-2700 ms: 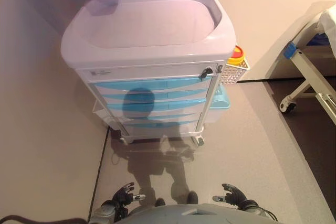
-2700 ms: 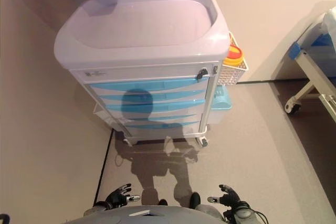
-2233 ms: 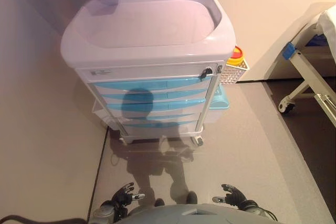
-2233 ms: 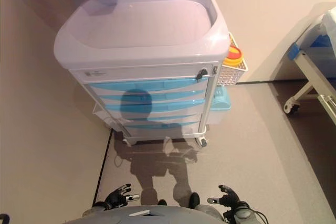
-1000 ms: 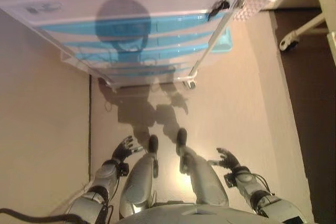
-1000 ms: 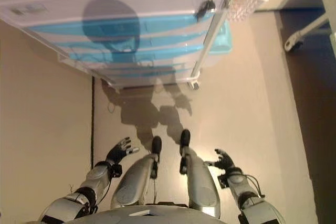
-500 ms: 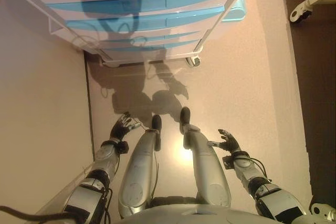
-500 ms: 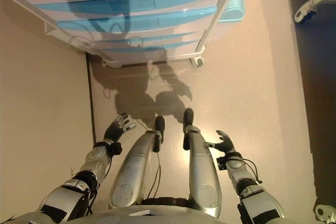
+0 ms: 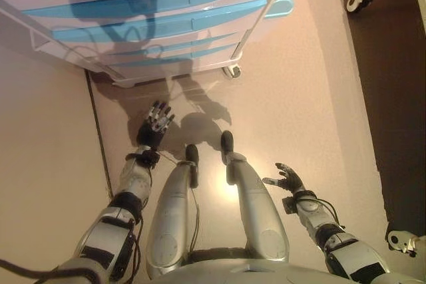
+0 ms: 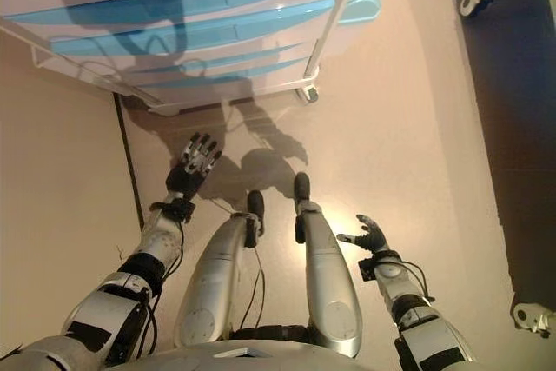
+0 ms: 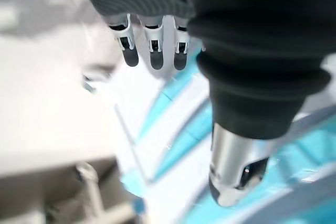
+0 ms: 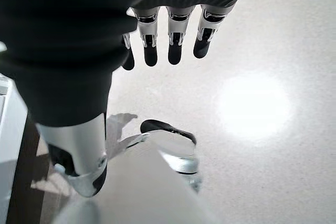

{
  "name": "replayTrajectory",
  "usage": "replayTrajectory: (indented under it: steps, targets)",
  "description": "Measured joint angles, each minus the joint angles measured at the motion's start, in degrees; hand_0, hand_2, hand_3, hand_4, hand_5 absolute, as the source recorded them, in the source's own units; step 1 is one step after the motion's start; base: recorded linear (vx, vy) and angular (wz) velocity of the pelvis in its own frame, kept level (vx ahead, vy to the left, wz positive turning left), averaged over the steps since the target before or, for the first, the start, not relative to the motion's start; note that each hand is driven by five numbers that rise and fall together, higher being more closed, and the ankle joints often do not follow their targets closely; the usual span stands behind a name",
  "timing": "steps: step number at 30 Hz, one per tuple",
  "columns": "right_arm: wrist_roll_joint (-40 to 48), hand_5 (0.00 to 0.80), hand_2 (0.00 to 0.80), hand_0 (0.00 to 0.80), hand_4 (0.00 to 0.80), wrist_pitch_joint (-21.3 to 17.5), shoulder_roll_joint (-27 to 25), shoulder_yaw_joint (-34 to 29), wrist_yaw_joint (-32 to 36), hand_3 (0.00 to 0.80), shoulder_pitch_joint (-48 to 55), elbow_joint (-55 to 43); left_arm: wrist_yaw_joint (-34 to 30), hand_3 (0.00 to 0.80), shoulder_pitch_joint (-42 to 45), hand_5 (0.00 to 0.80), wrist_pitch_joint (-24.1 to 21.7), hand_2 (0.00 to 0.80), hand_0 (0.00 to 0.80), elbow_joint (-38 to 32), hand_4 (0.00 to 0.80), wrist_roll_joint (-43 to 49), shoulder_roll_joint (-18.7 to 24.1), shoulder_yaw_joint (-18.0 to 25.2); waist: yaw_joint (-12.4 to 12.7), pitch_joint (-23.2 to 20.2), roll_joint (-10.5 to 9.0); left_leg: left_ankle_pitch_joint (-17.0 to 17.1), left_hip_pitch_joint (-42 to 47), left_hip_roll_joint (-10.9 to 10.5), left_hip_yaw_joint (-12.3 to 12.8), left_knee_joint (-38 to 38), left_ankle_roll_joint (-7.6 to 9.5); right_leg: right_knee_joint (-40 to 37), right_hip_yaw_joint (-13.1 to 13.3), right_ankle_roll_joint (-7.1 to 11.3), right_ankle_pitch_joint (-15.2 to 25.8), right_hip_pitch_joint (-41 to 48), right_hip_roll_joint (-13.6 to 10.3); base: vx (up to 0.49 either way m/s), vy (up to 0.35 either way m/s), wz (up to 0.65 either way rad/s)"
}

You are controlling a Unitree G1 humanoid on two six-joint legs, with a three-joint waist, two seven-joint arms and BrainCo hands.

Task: Open the drawer and pick up the medicine

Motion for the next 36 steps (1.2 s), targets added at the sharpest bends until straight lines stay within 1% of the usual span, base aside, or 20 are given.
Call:
replayTrajectory:
  steps: [3, 4, 8, 12, 13, 17, 20, 24, 27, 30, 36]
  targets:
    - [-0.04, 0.000, 0.000, 0.000, 0.000, 0.37, -0.13, 0.49, 0.68, 0.000, 0.35, -0.16, -3.39, 0.000, -0.92, 0.000, 0.29, 0.000, 0.000, -1.14, 0.000, -4.36, 0.28, 0.86, -0.20, 0.12, -0.33, -0.62, -0.54, 0.51, 0.28, 1.08, 0.12, 0.02, 0.18, 0.25, -0.05, -0.23, 0.40, 0.046, -0.009, -0.09]
    - [-0.04, 0.000, 0.000, 0.000, 0.000, 0.52, -0.18, 0.55, 0.77, 0.000, 0.47, -0.23, -4.56, 0.000, -1.61, 0.000, 1.10, 0.000, 0.000, -1.23, 0.000, -5.97, 0.46, 1.24, -0.26, 0.13, -0.43, -0.81, -0.91, 0.68, 0.27, 1.48, 0.13, 0.04, 0.25, 0.24, -0.07, -0.47, 0.58, 0.034, -0.008, -0.07]
    - [-0.03, 0.000, 0.000, 0.000, 0.000, 0.82, -0.26, 0.68, 0.98, 0.000, 0.51, -0.35, -7.22, 0.000, -3.51, 0.000, 2.27, 0.000, 0.000, -2.02, 0.000, -9.20, 1.74, 1.65, -0.59, 0.37, -0.96, -0.99, -1.51, 0.80, 0.34, 1.84, 0.10, -0.03, 0.55, 0.50, 0.11, -0.94, 0.83, 0.028, -0.006, -0.03]
    - [-0.02, 0.000, 0.000, 0.000, 0.000, 0.78, -0.26, 1.21, 1.02, 0.000, 0.51, -0.48, -10.43, 0.000, -5.86, 0.000, 2.65, 0.000, 0.000, -5.41, 0.000, -12.56, 3.29, 2.58, -1.12, 0.46, -1.89, -1.12, -1.93, 0.91, 0.81, 1.86, 0.24, -0.11, 1.12, 0.67, 0.27, -1.46, 0.98, 0.026, -0.010, -0.06]
    - [0.00, 0.000, 0.000, 0.000, 0.000, 0.78, -0.27, 1.89, 1.02, 0.000, 0.51, -0.68, -11.13, 0.000, -7.07, 0.000, 3.51, 0.000, 0.000, -6.61, 0.000, -13.91, 4.01, 2.82, -1.23, 0.50, -2.13, -1.15, -2.10, 0.95, 0.96, 1.91, 0.29, -0.14, 1.29, 0.50, 0.50, -1.63, 1.04, 0.015, -0.013, -0.06]
    - [0.08, 0.000, 0.000, 0.000, 0.000, 0.76, -0.26, 2.95, 1.01, 0.000, 0.67, -0.84, -12.56, 0.000, -10.94, 0.000, 3.93, 0.000, 0.000, -9.94, 0.000, -16.42, 5.30, 2.85, -1.75, 0.51, -2.28, -1.43, -2.36, 1.12, 1.21, 2.24, 0.60, -0.30, 1.39, 0.59, 0.56, -1.65, 1.11, 0.002, -0.003, -0.01]
    - [0.11, 0.000, 0.000, 0.000, 0.000, 0.76, -0.27, 3.10, 0.97, 0.000, 0.67, -0.84, -12.75, 0.000, -12.77, 0.000, 4.68, 0.000, 0.000, -12.39, 0.000, -16.47, 6.07, 2.83, -1.76, 0.51, -2.28, -1.74, -2.74, 1.31, 1.20, 2.75, 0.66, -0.37, 1.38, 0.64, 0.59, -1.77, 1.28, 0.000, 0.000, 0.00]
    - [0.17, 0.000, 0.000, 0.000, 0.000, 0.76, -0.27, 4.93, 0.90, 0.000, 0.68, -1.28, -12.76, 0.000, -15.29, 0.000, 4.80, 0.000, 0.000, -12.91, 0.000, -16.49, 6.80, 2.82, -1.77, 0.51, -2.29, -1.80, -2.89, 1.30, 1.15, 2.79, 0.65, -0.46, 1.38, 0.64, 0.59, -1.82, 1.25, 0.000, 0.000, 0.00]
    - [0.19, 0.000, 0.000, 0.000, 0.000, 0.74, -0.26, 5.01, 0.75, 0.000, 0.71, -1.75, -12.88, 0.000, -16.26, 0.000, 5.13, 0.000, 0.000, -14.87, 0.000, -16.50, 7.13, 2.81, -1.86, 0.51, -2.29, -1.83, -2.90, 1.30, 1.10, 2.78, 0.60, -0.45, 1.37, 0.66, 0.58, -1.83, 1.25, 0.000, 0.000, 0.00]
    - [0.25, 0.000, 0.000, 0.000, 0.000, 0.70, -0.26, 5.02, 0.61, 0.000, 0.71, -1.92, -12.86, 0.000, -16.72, 0.000, 6.13, 0.000, 0.000, -14.92, 0.000, -17.29, 7.13, 2.81, -1.91, 0.51, -2.29, -1.84, -2.91, 1.30, 1.00, 2.77, 0.57, -0.45, 1.38, 0.66, 0.57, -1.83, 1.25, 0.000, 0.000, 0.00]
    - [1.17, 0.000, 0.000, 0.000, 0.000, 0.75, -0.26, 5.16, 0.57, 0.000, 0.72, -2.12, -11.80, 0.000, -16.86, 0.000, 6.18, 0.000, 0.000, -14.91, 0.000, -17.29, 7.14, 2.78, -1.89, 0.52, -2.32, -1.84, -2.65, 1.23, 0.91, 2.78, 0.57, -0.12, 1.35, 0.66, 0.58, -1.69, 1.18, 0.000, 0.000, 0.00]
